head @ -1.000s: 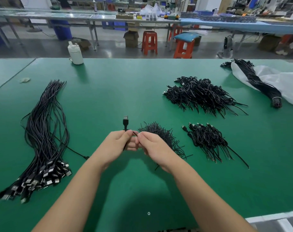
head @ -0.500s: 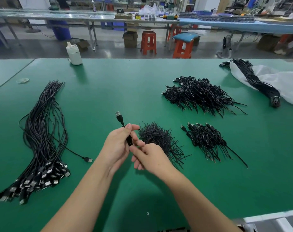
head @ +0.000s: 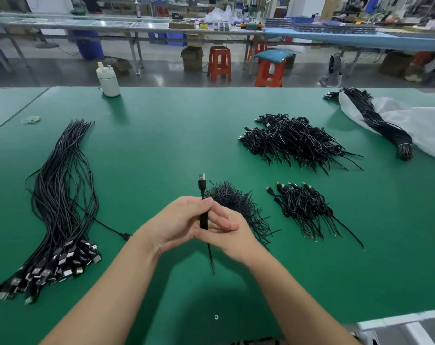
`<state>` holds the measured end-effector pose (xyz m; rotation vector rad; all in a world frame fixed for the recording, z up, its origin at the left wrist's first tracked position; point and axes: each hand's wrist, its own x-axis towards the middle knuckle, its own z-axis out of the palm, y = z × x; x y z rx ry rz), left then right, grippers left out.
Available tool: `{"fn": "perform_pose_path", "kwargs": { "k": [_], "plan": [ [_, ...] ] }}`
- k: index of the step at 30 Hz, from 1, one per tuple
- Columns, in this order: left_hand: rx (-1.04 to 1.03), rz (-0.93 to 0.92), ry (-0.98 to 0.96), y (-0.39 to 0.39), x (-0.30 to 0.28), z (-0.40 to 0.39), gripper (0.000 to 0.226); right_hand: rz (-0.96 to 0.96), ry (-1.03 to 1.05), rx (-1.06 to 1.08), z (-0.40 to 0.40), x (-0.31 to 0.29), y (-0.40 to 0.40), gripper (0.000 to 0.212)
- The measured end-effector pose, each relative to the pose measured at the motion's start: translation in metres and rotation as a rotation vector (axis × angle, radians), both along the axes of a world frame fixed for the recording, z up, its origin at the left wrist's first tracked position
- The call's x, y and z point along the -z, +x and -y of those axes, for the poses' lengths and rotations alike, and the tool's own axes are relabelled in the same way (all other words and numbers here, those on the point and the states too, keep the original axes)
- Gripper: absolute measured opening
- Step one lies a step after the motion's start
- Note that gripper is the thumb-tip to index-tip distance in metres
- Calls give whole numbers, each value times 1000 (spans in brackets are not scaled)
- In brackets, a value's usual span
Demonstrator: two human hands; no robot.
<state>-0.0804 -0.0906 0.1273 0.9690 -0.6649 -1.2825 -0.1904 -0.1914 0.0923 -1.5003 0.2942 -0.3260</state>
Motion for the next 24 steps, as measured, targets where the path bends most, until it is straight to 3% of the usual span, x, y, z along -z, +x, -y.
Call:
{"fn": "perform_pose_path", "kwargs": {
  "k": [8, 11, 15, 17, 20, 21, 24],
  "plan": [
    [112, 4, 70, 3, 5, -6, 30, -36, -102, -18, 0, 13, -10, 37],
    [134, 78, 114, 8, 11, -11, 32, -91, -265, -5, 1, 16, -17, 29],
    [9, 166, 198, 4, 12, -10, 31, -167, -611, 76, 8, 13, -17, 27],
    [-67, 392, 285, 3, 15, -4, 33, -240, -839, 83, 14, 11, -18, 23],
    [-182, 1028, 603, 3, 23, 3, 42, -350, -988, 43, 16, 11, -19, 20],
    [-209, 1144, 667, 1, 25, 4, 45, -374, -1001, 27, 16, 12, -19, 19],
    [-222, 1105, 603, -5, 30, 5, 34, -441, -1049, -29, 12, 12, -20, 16]
  ]
}}
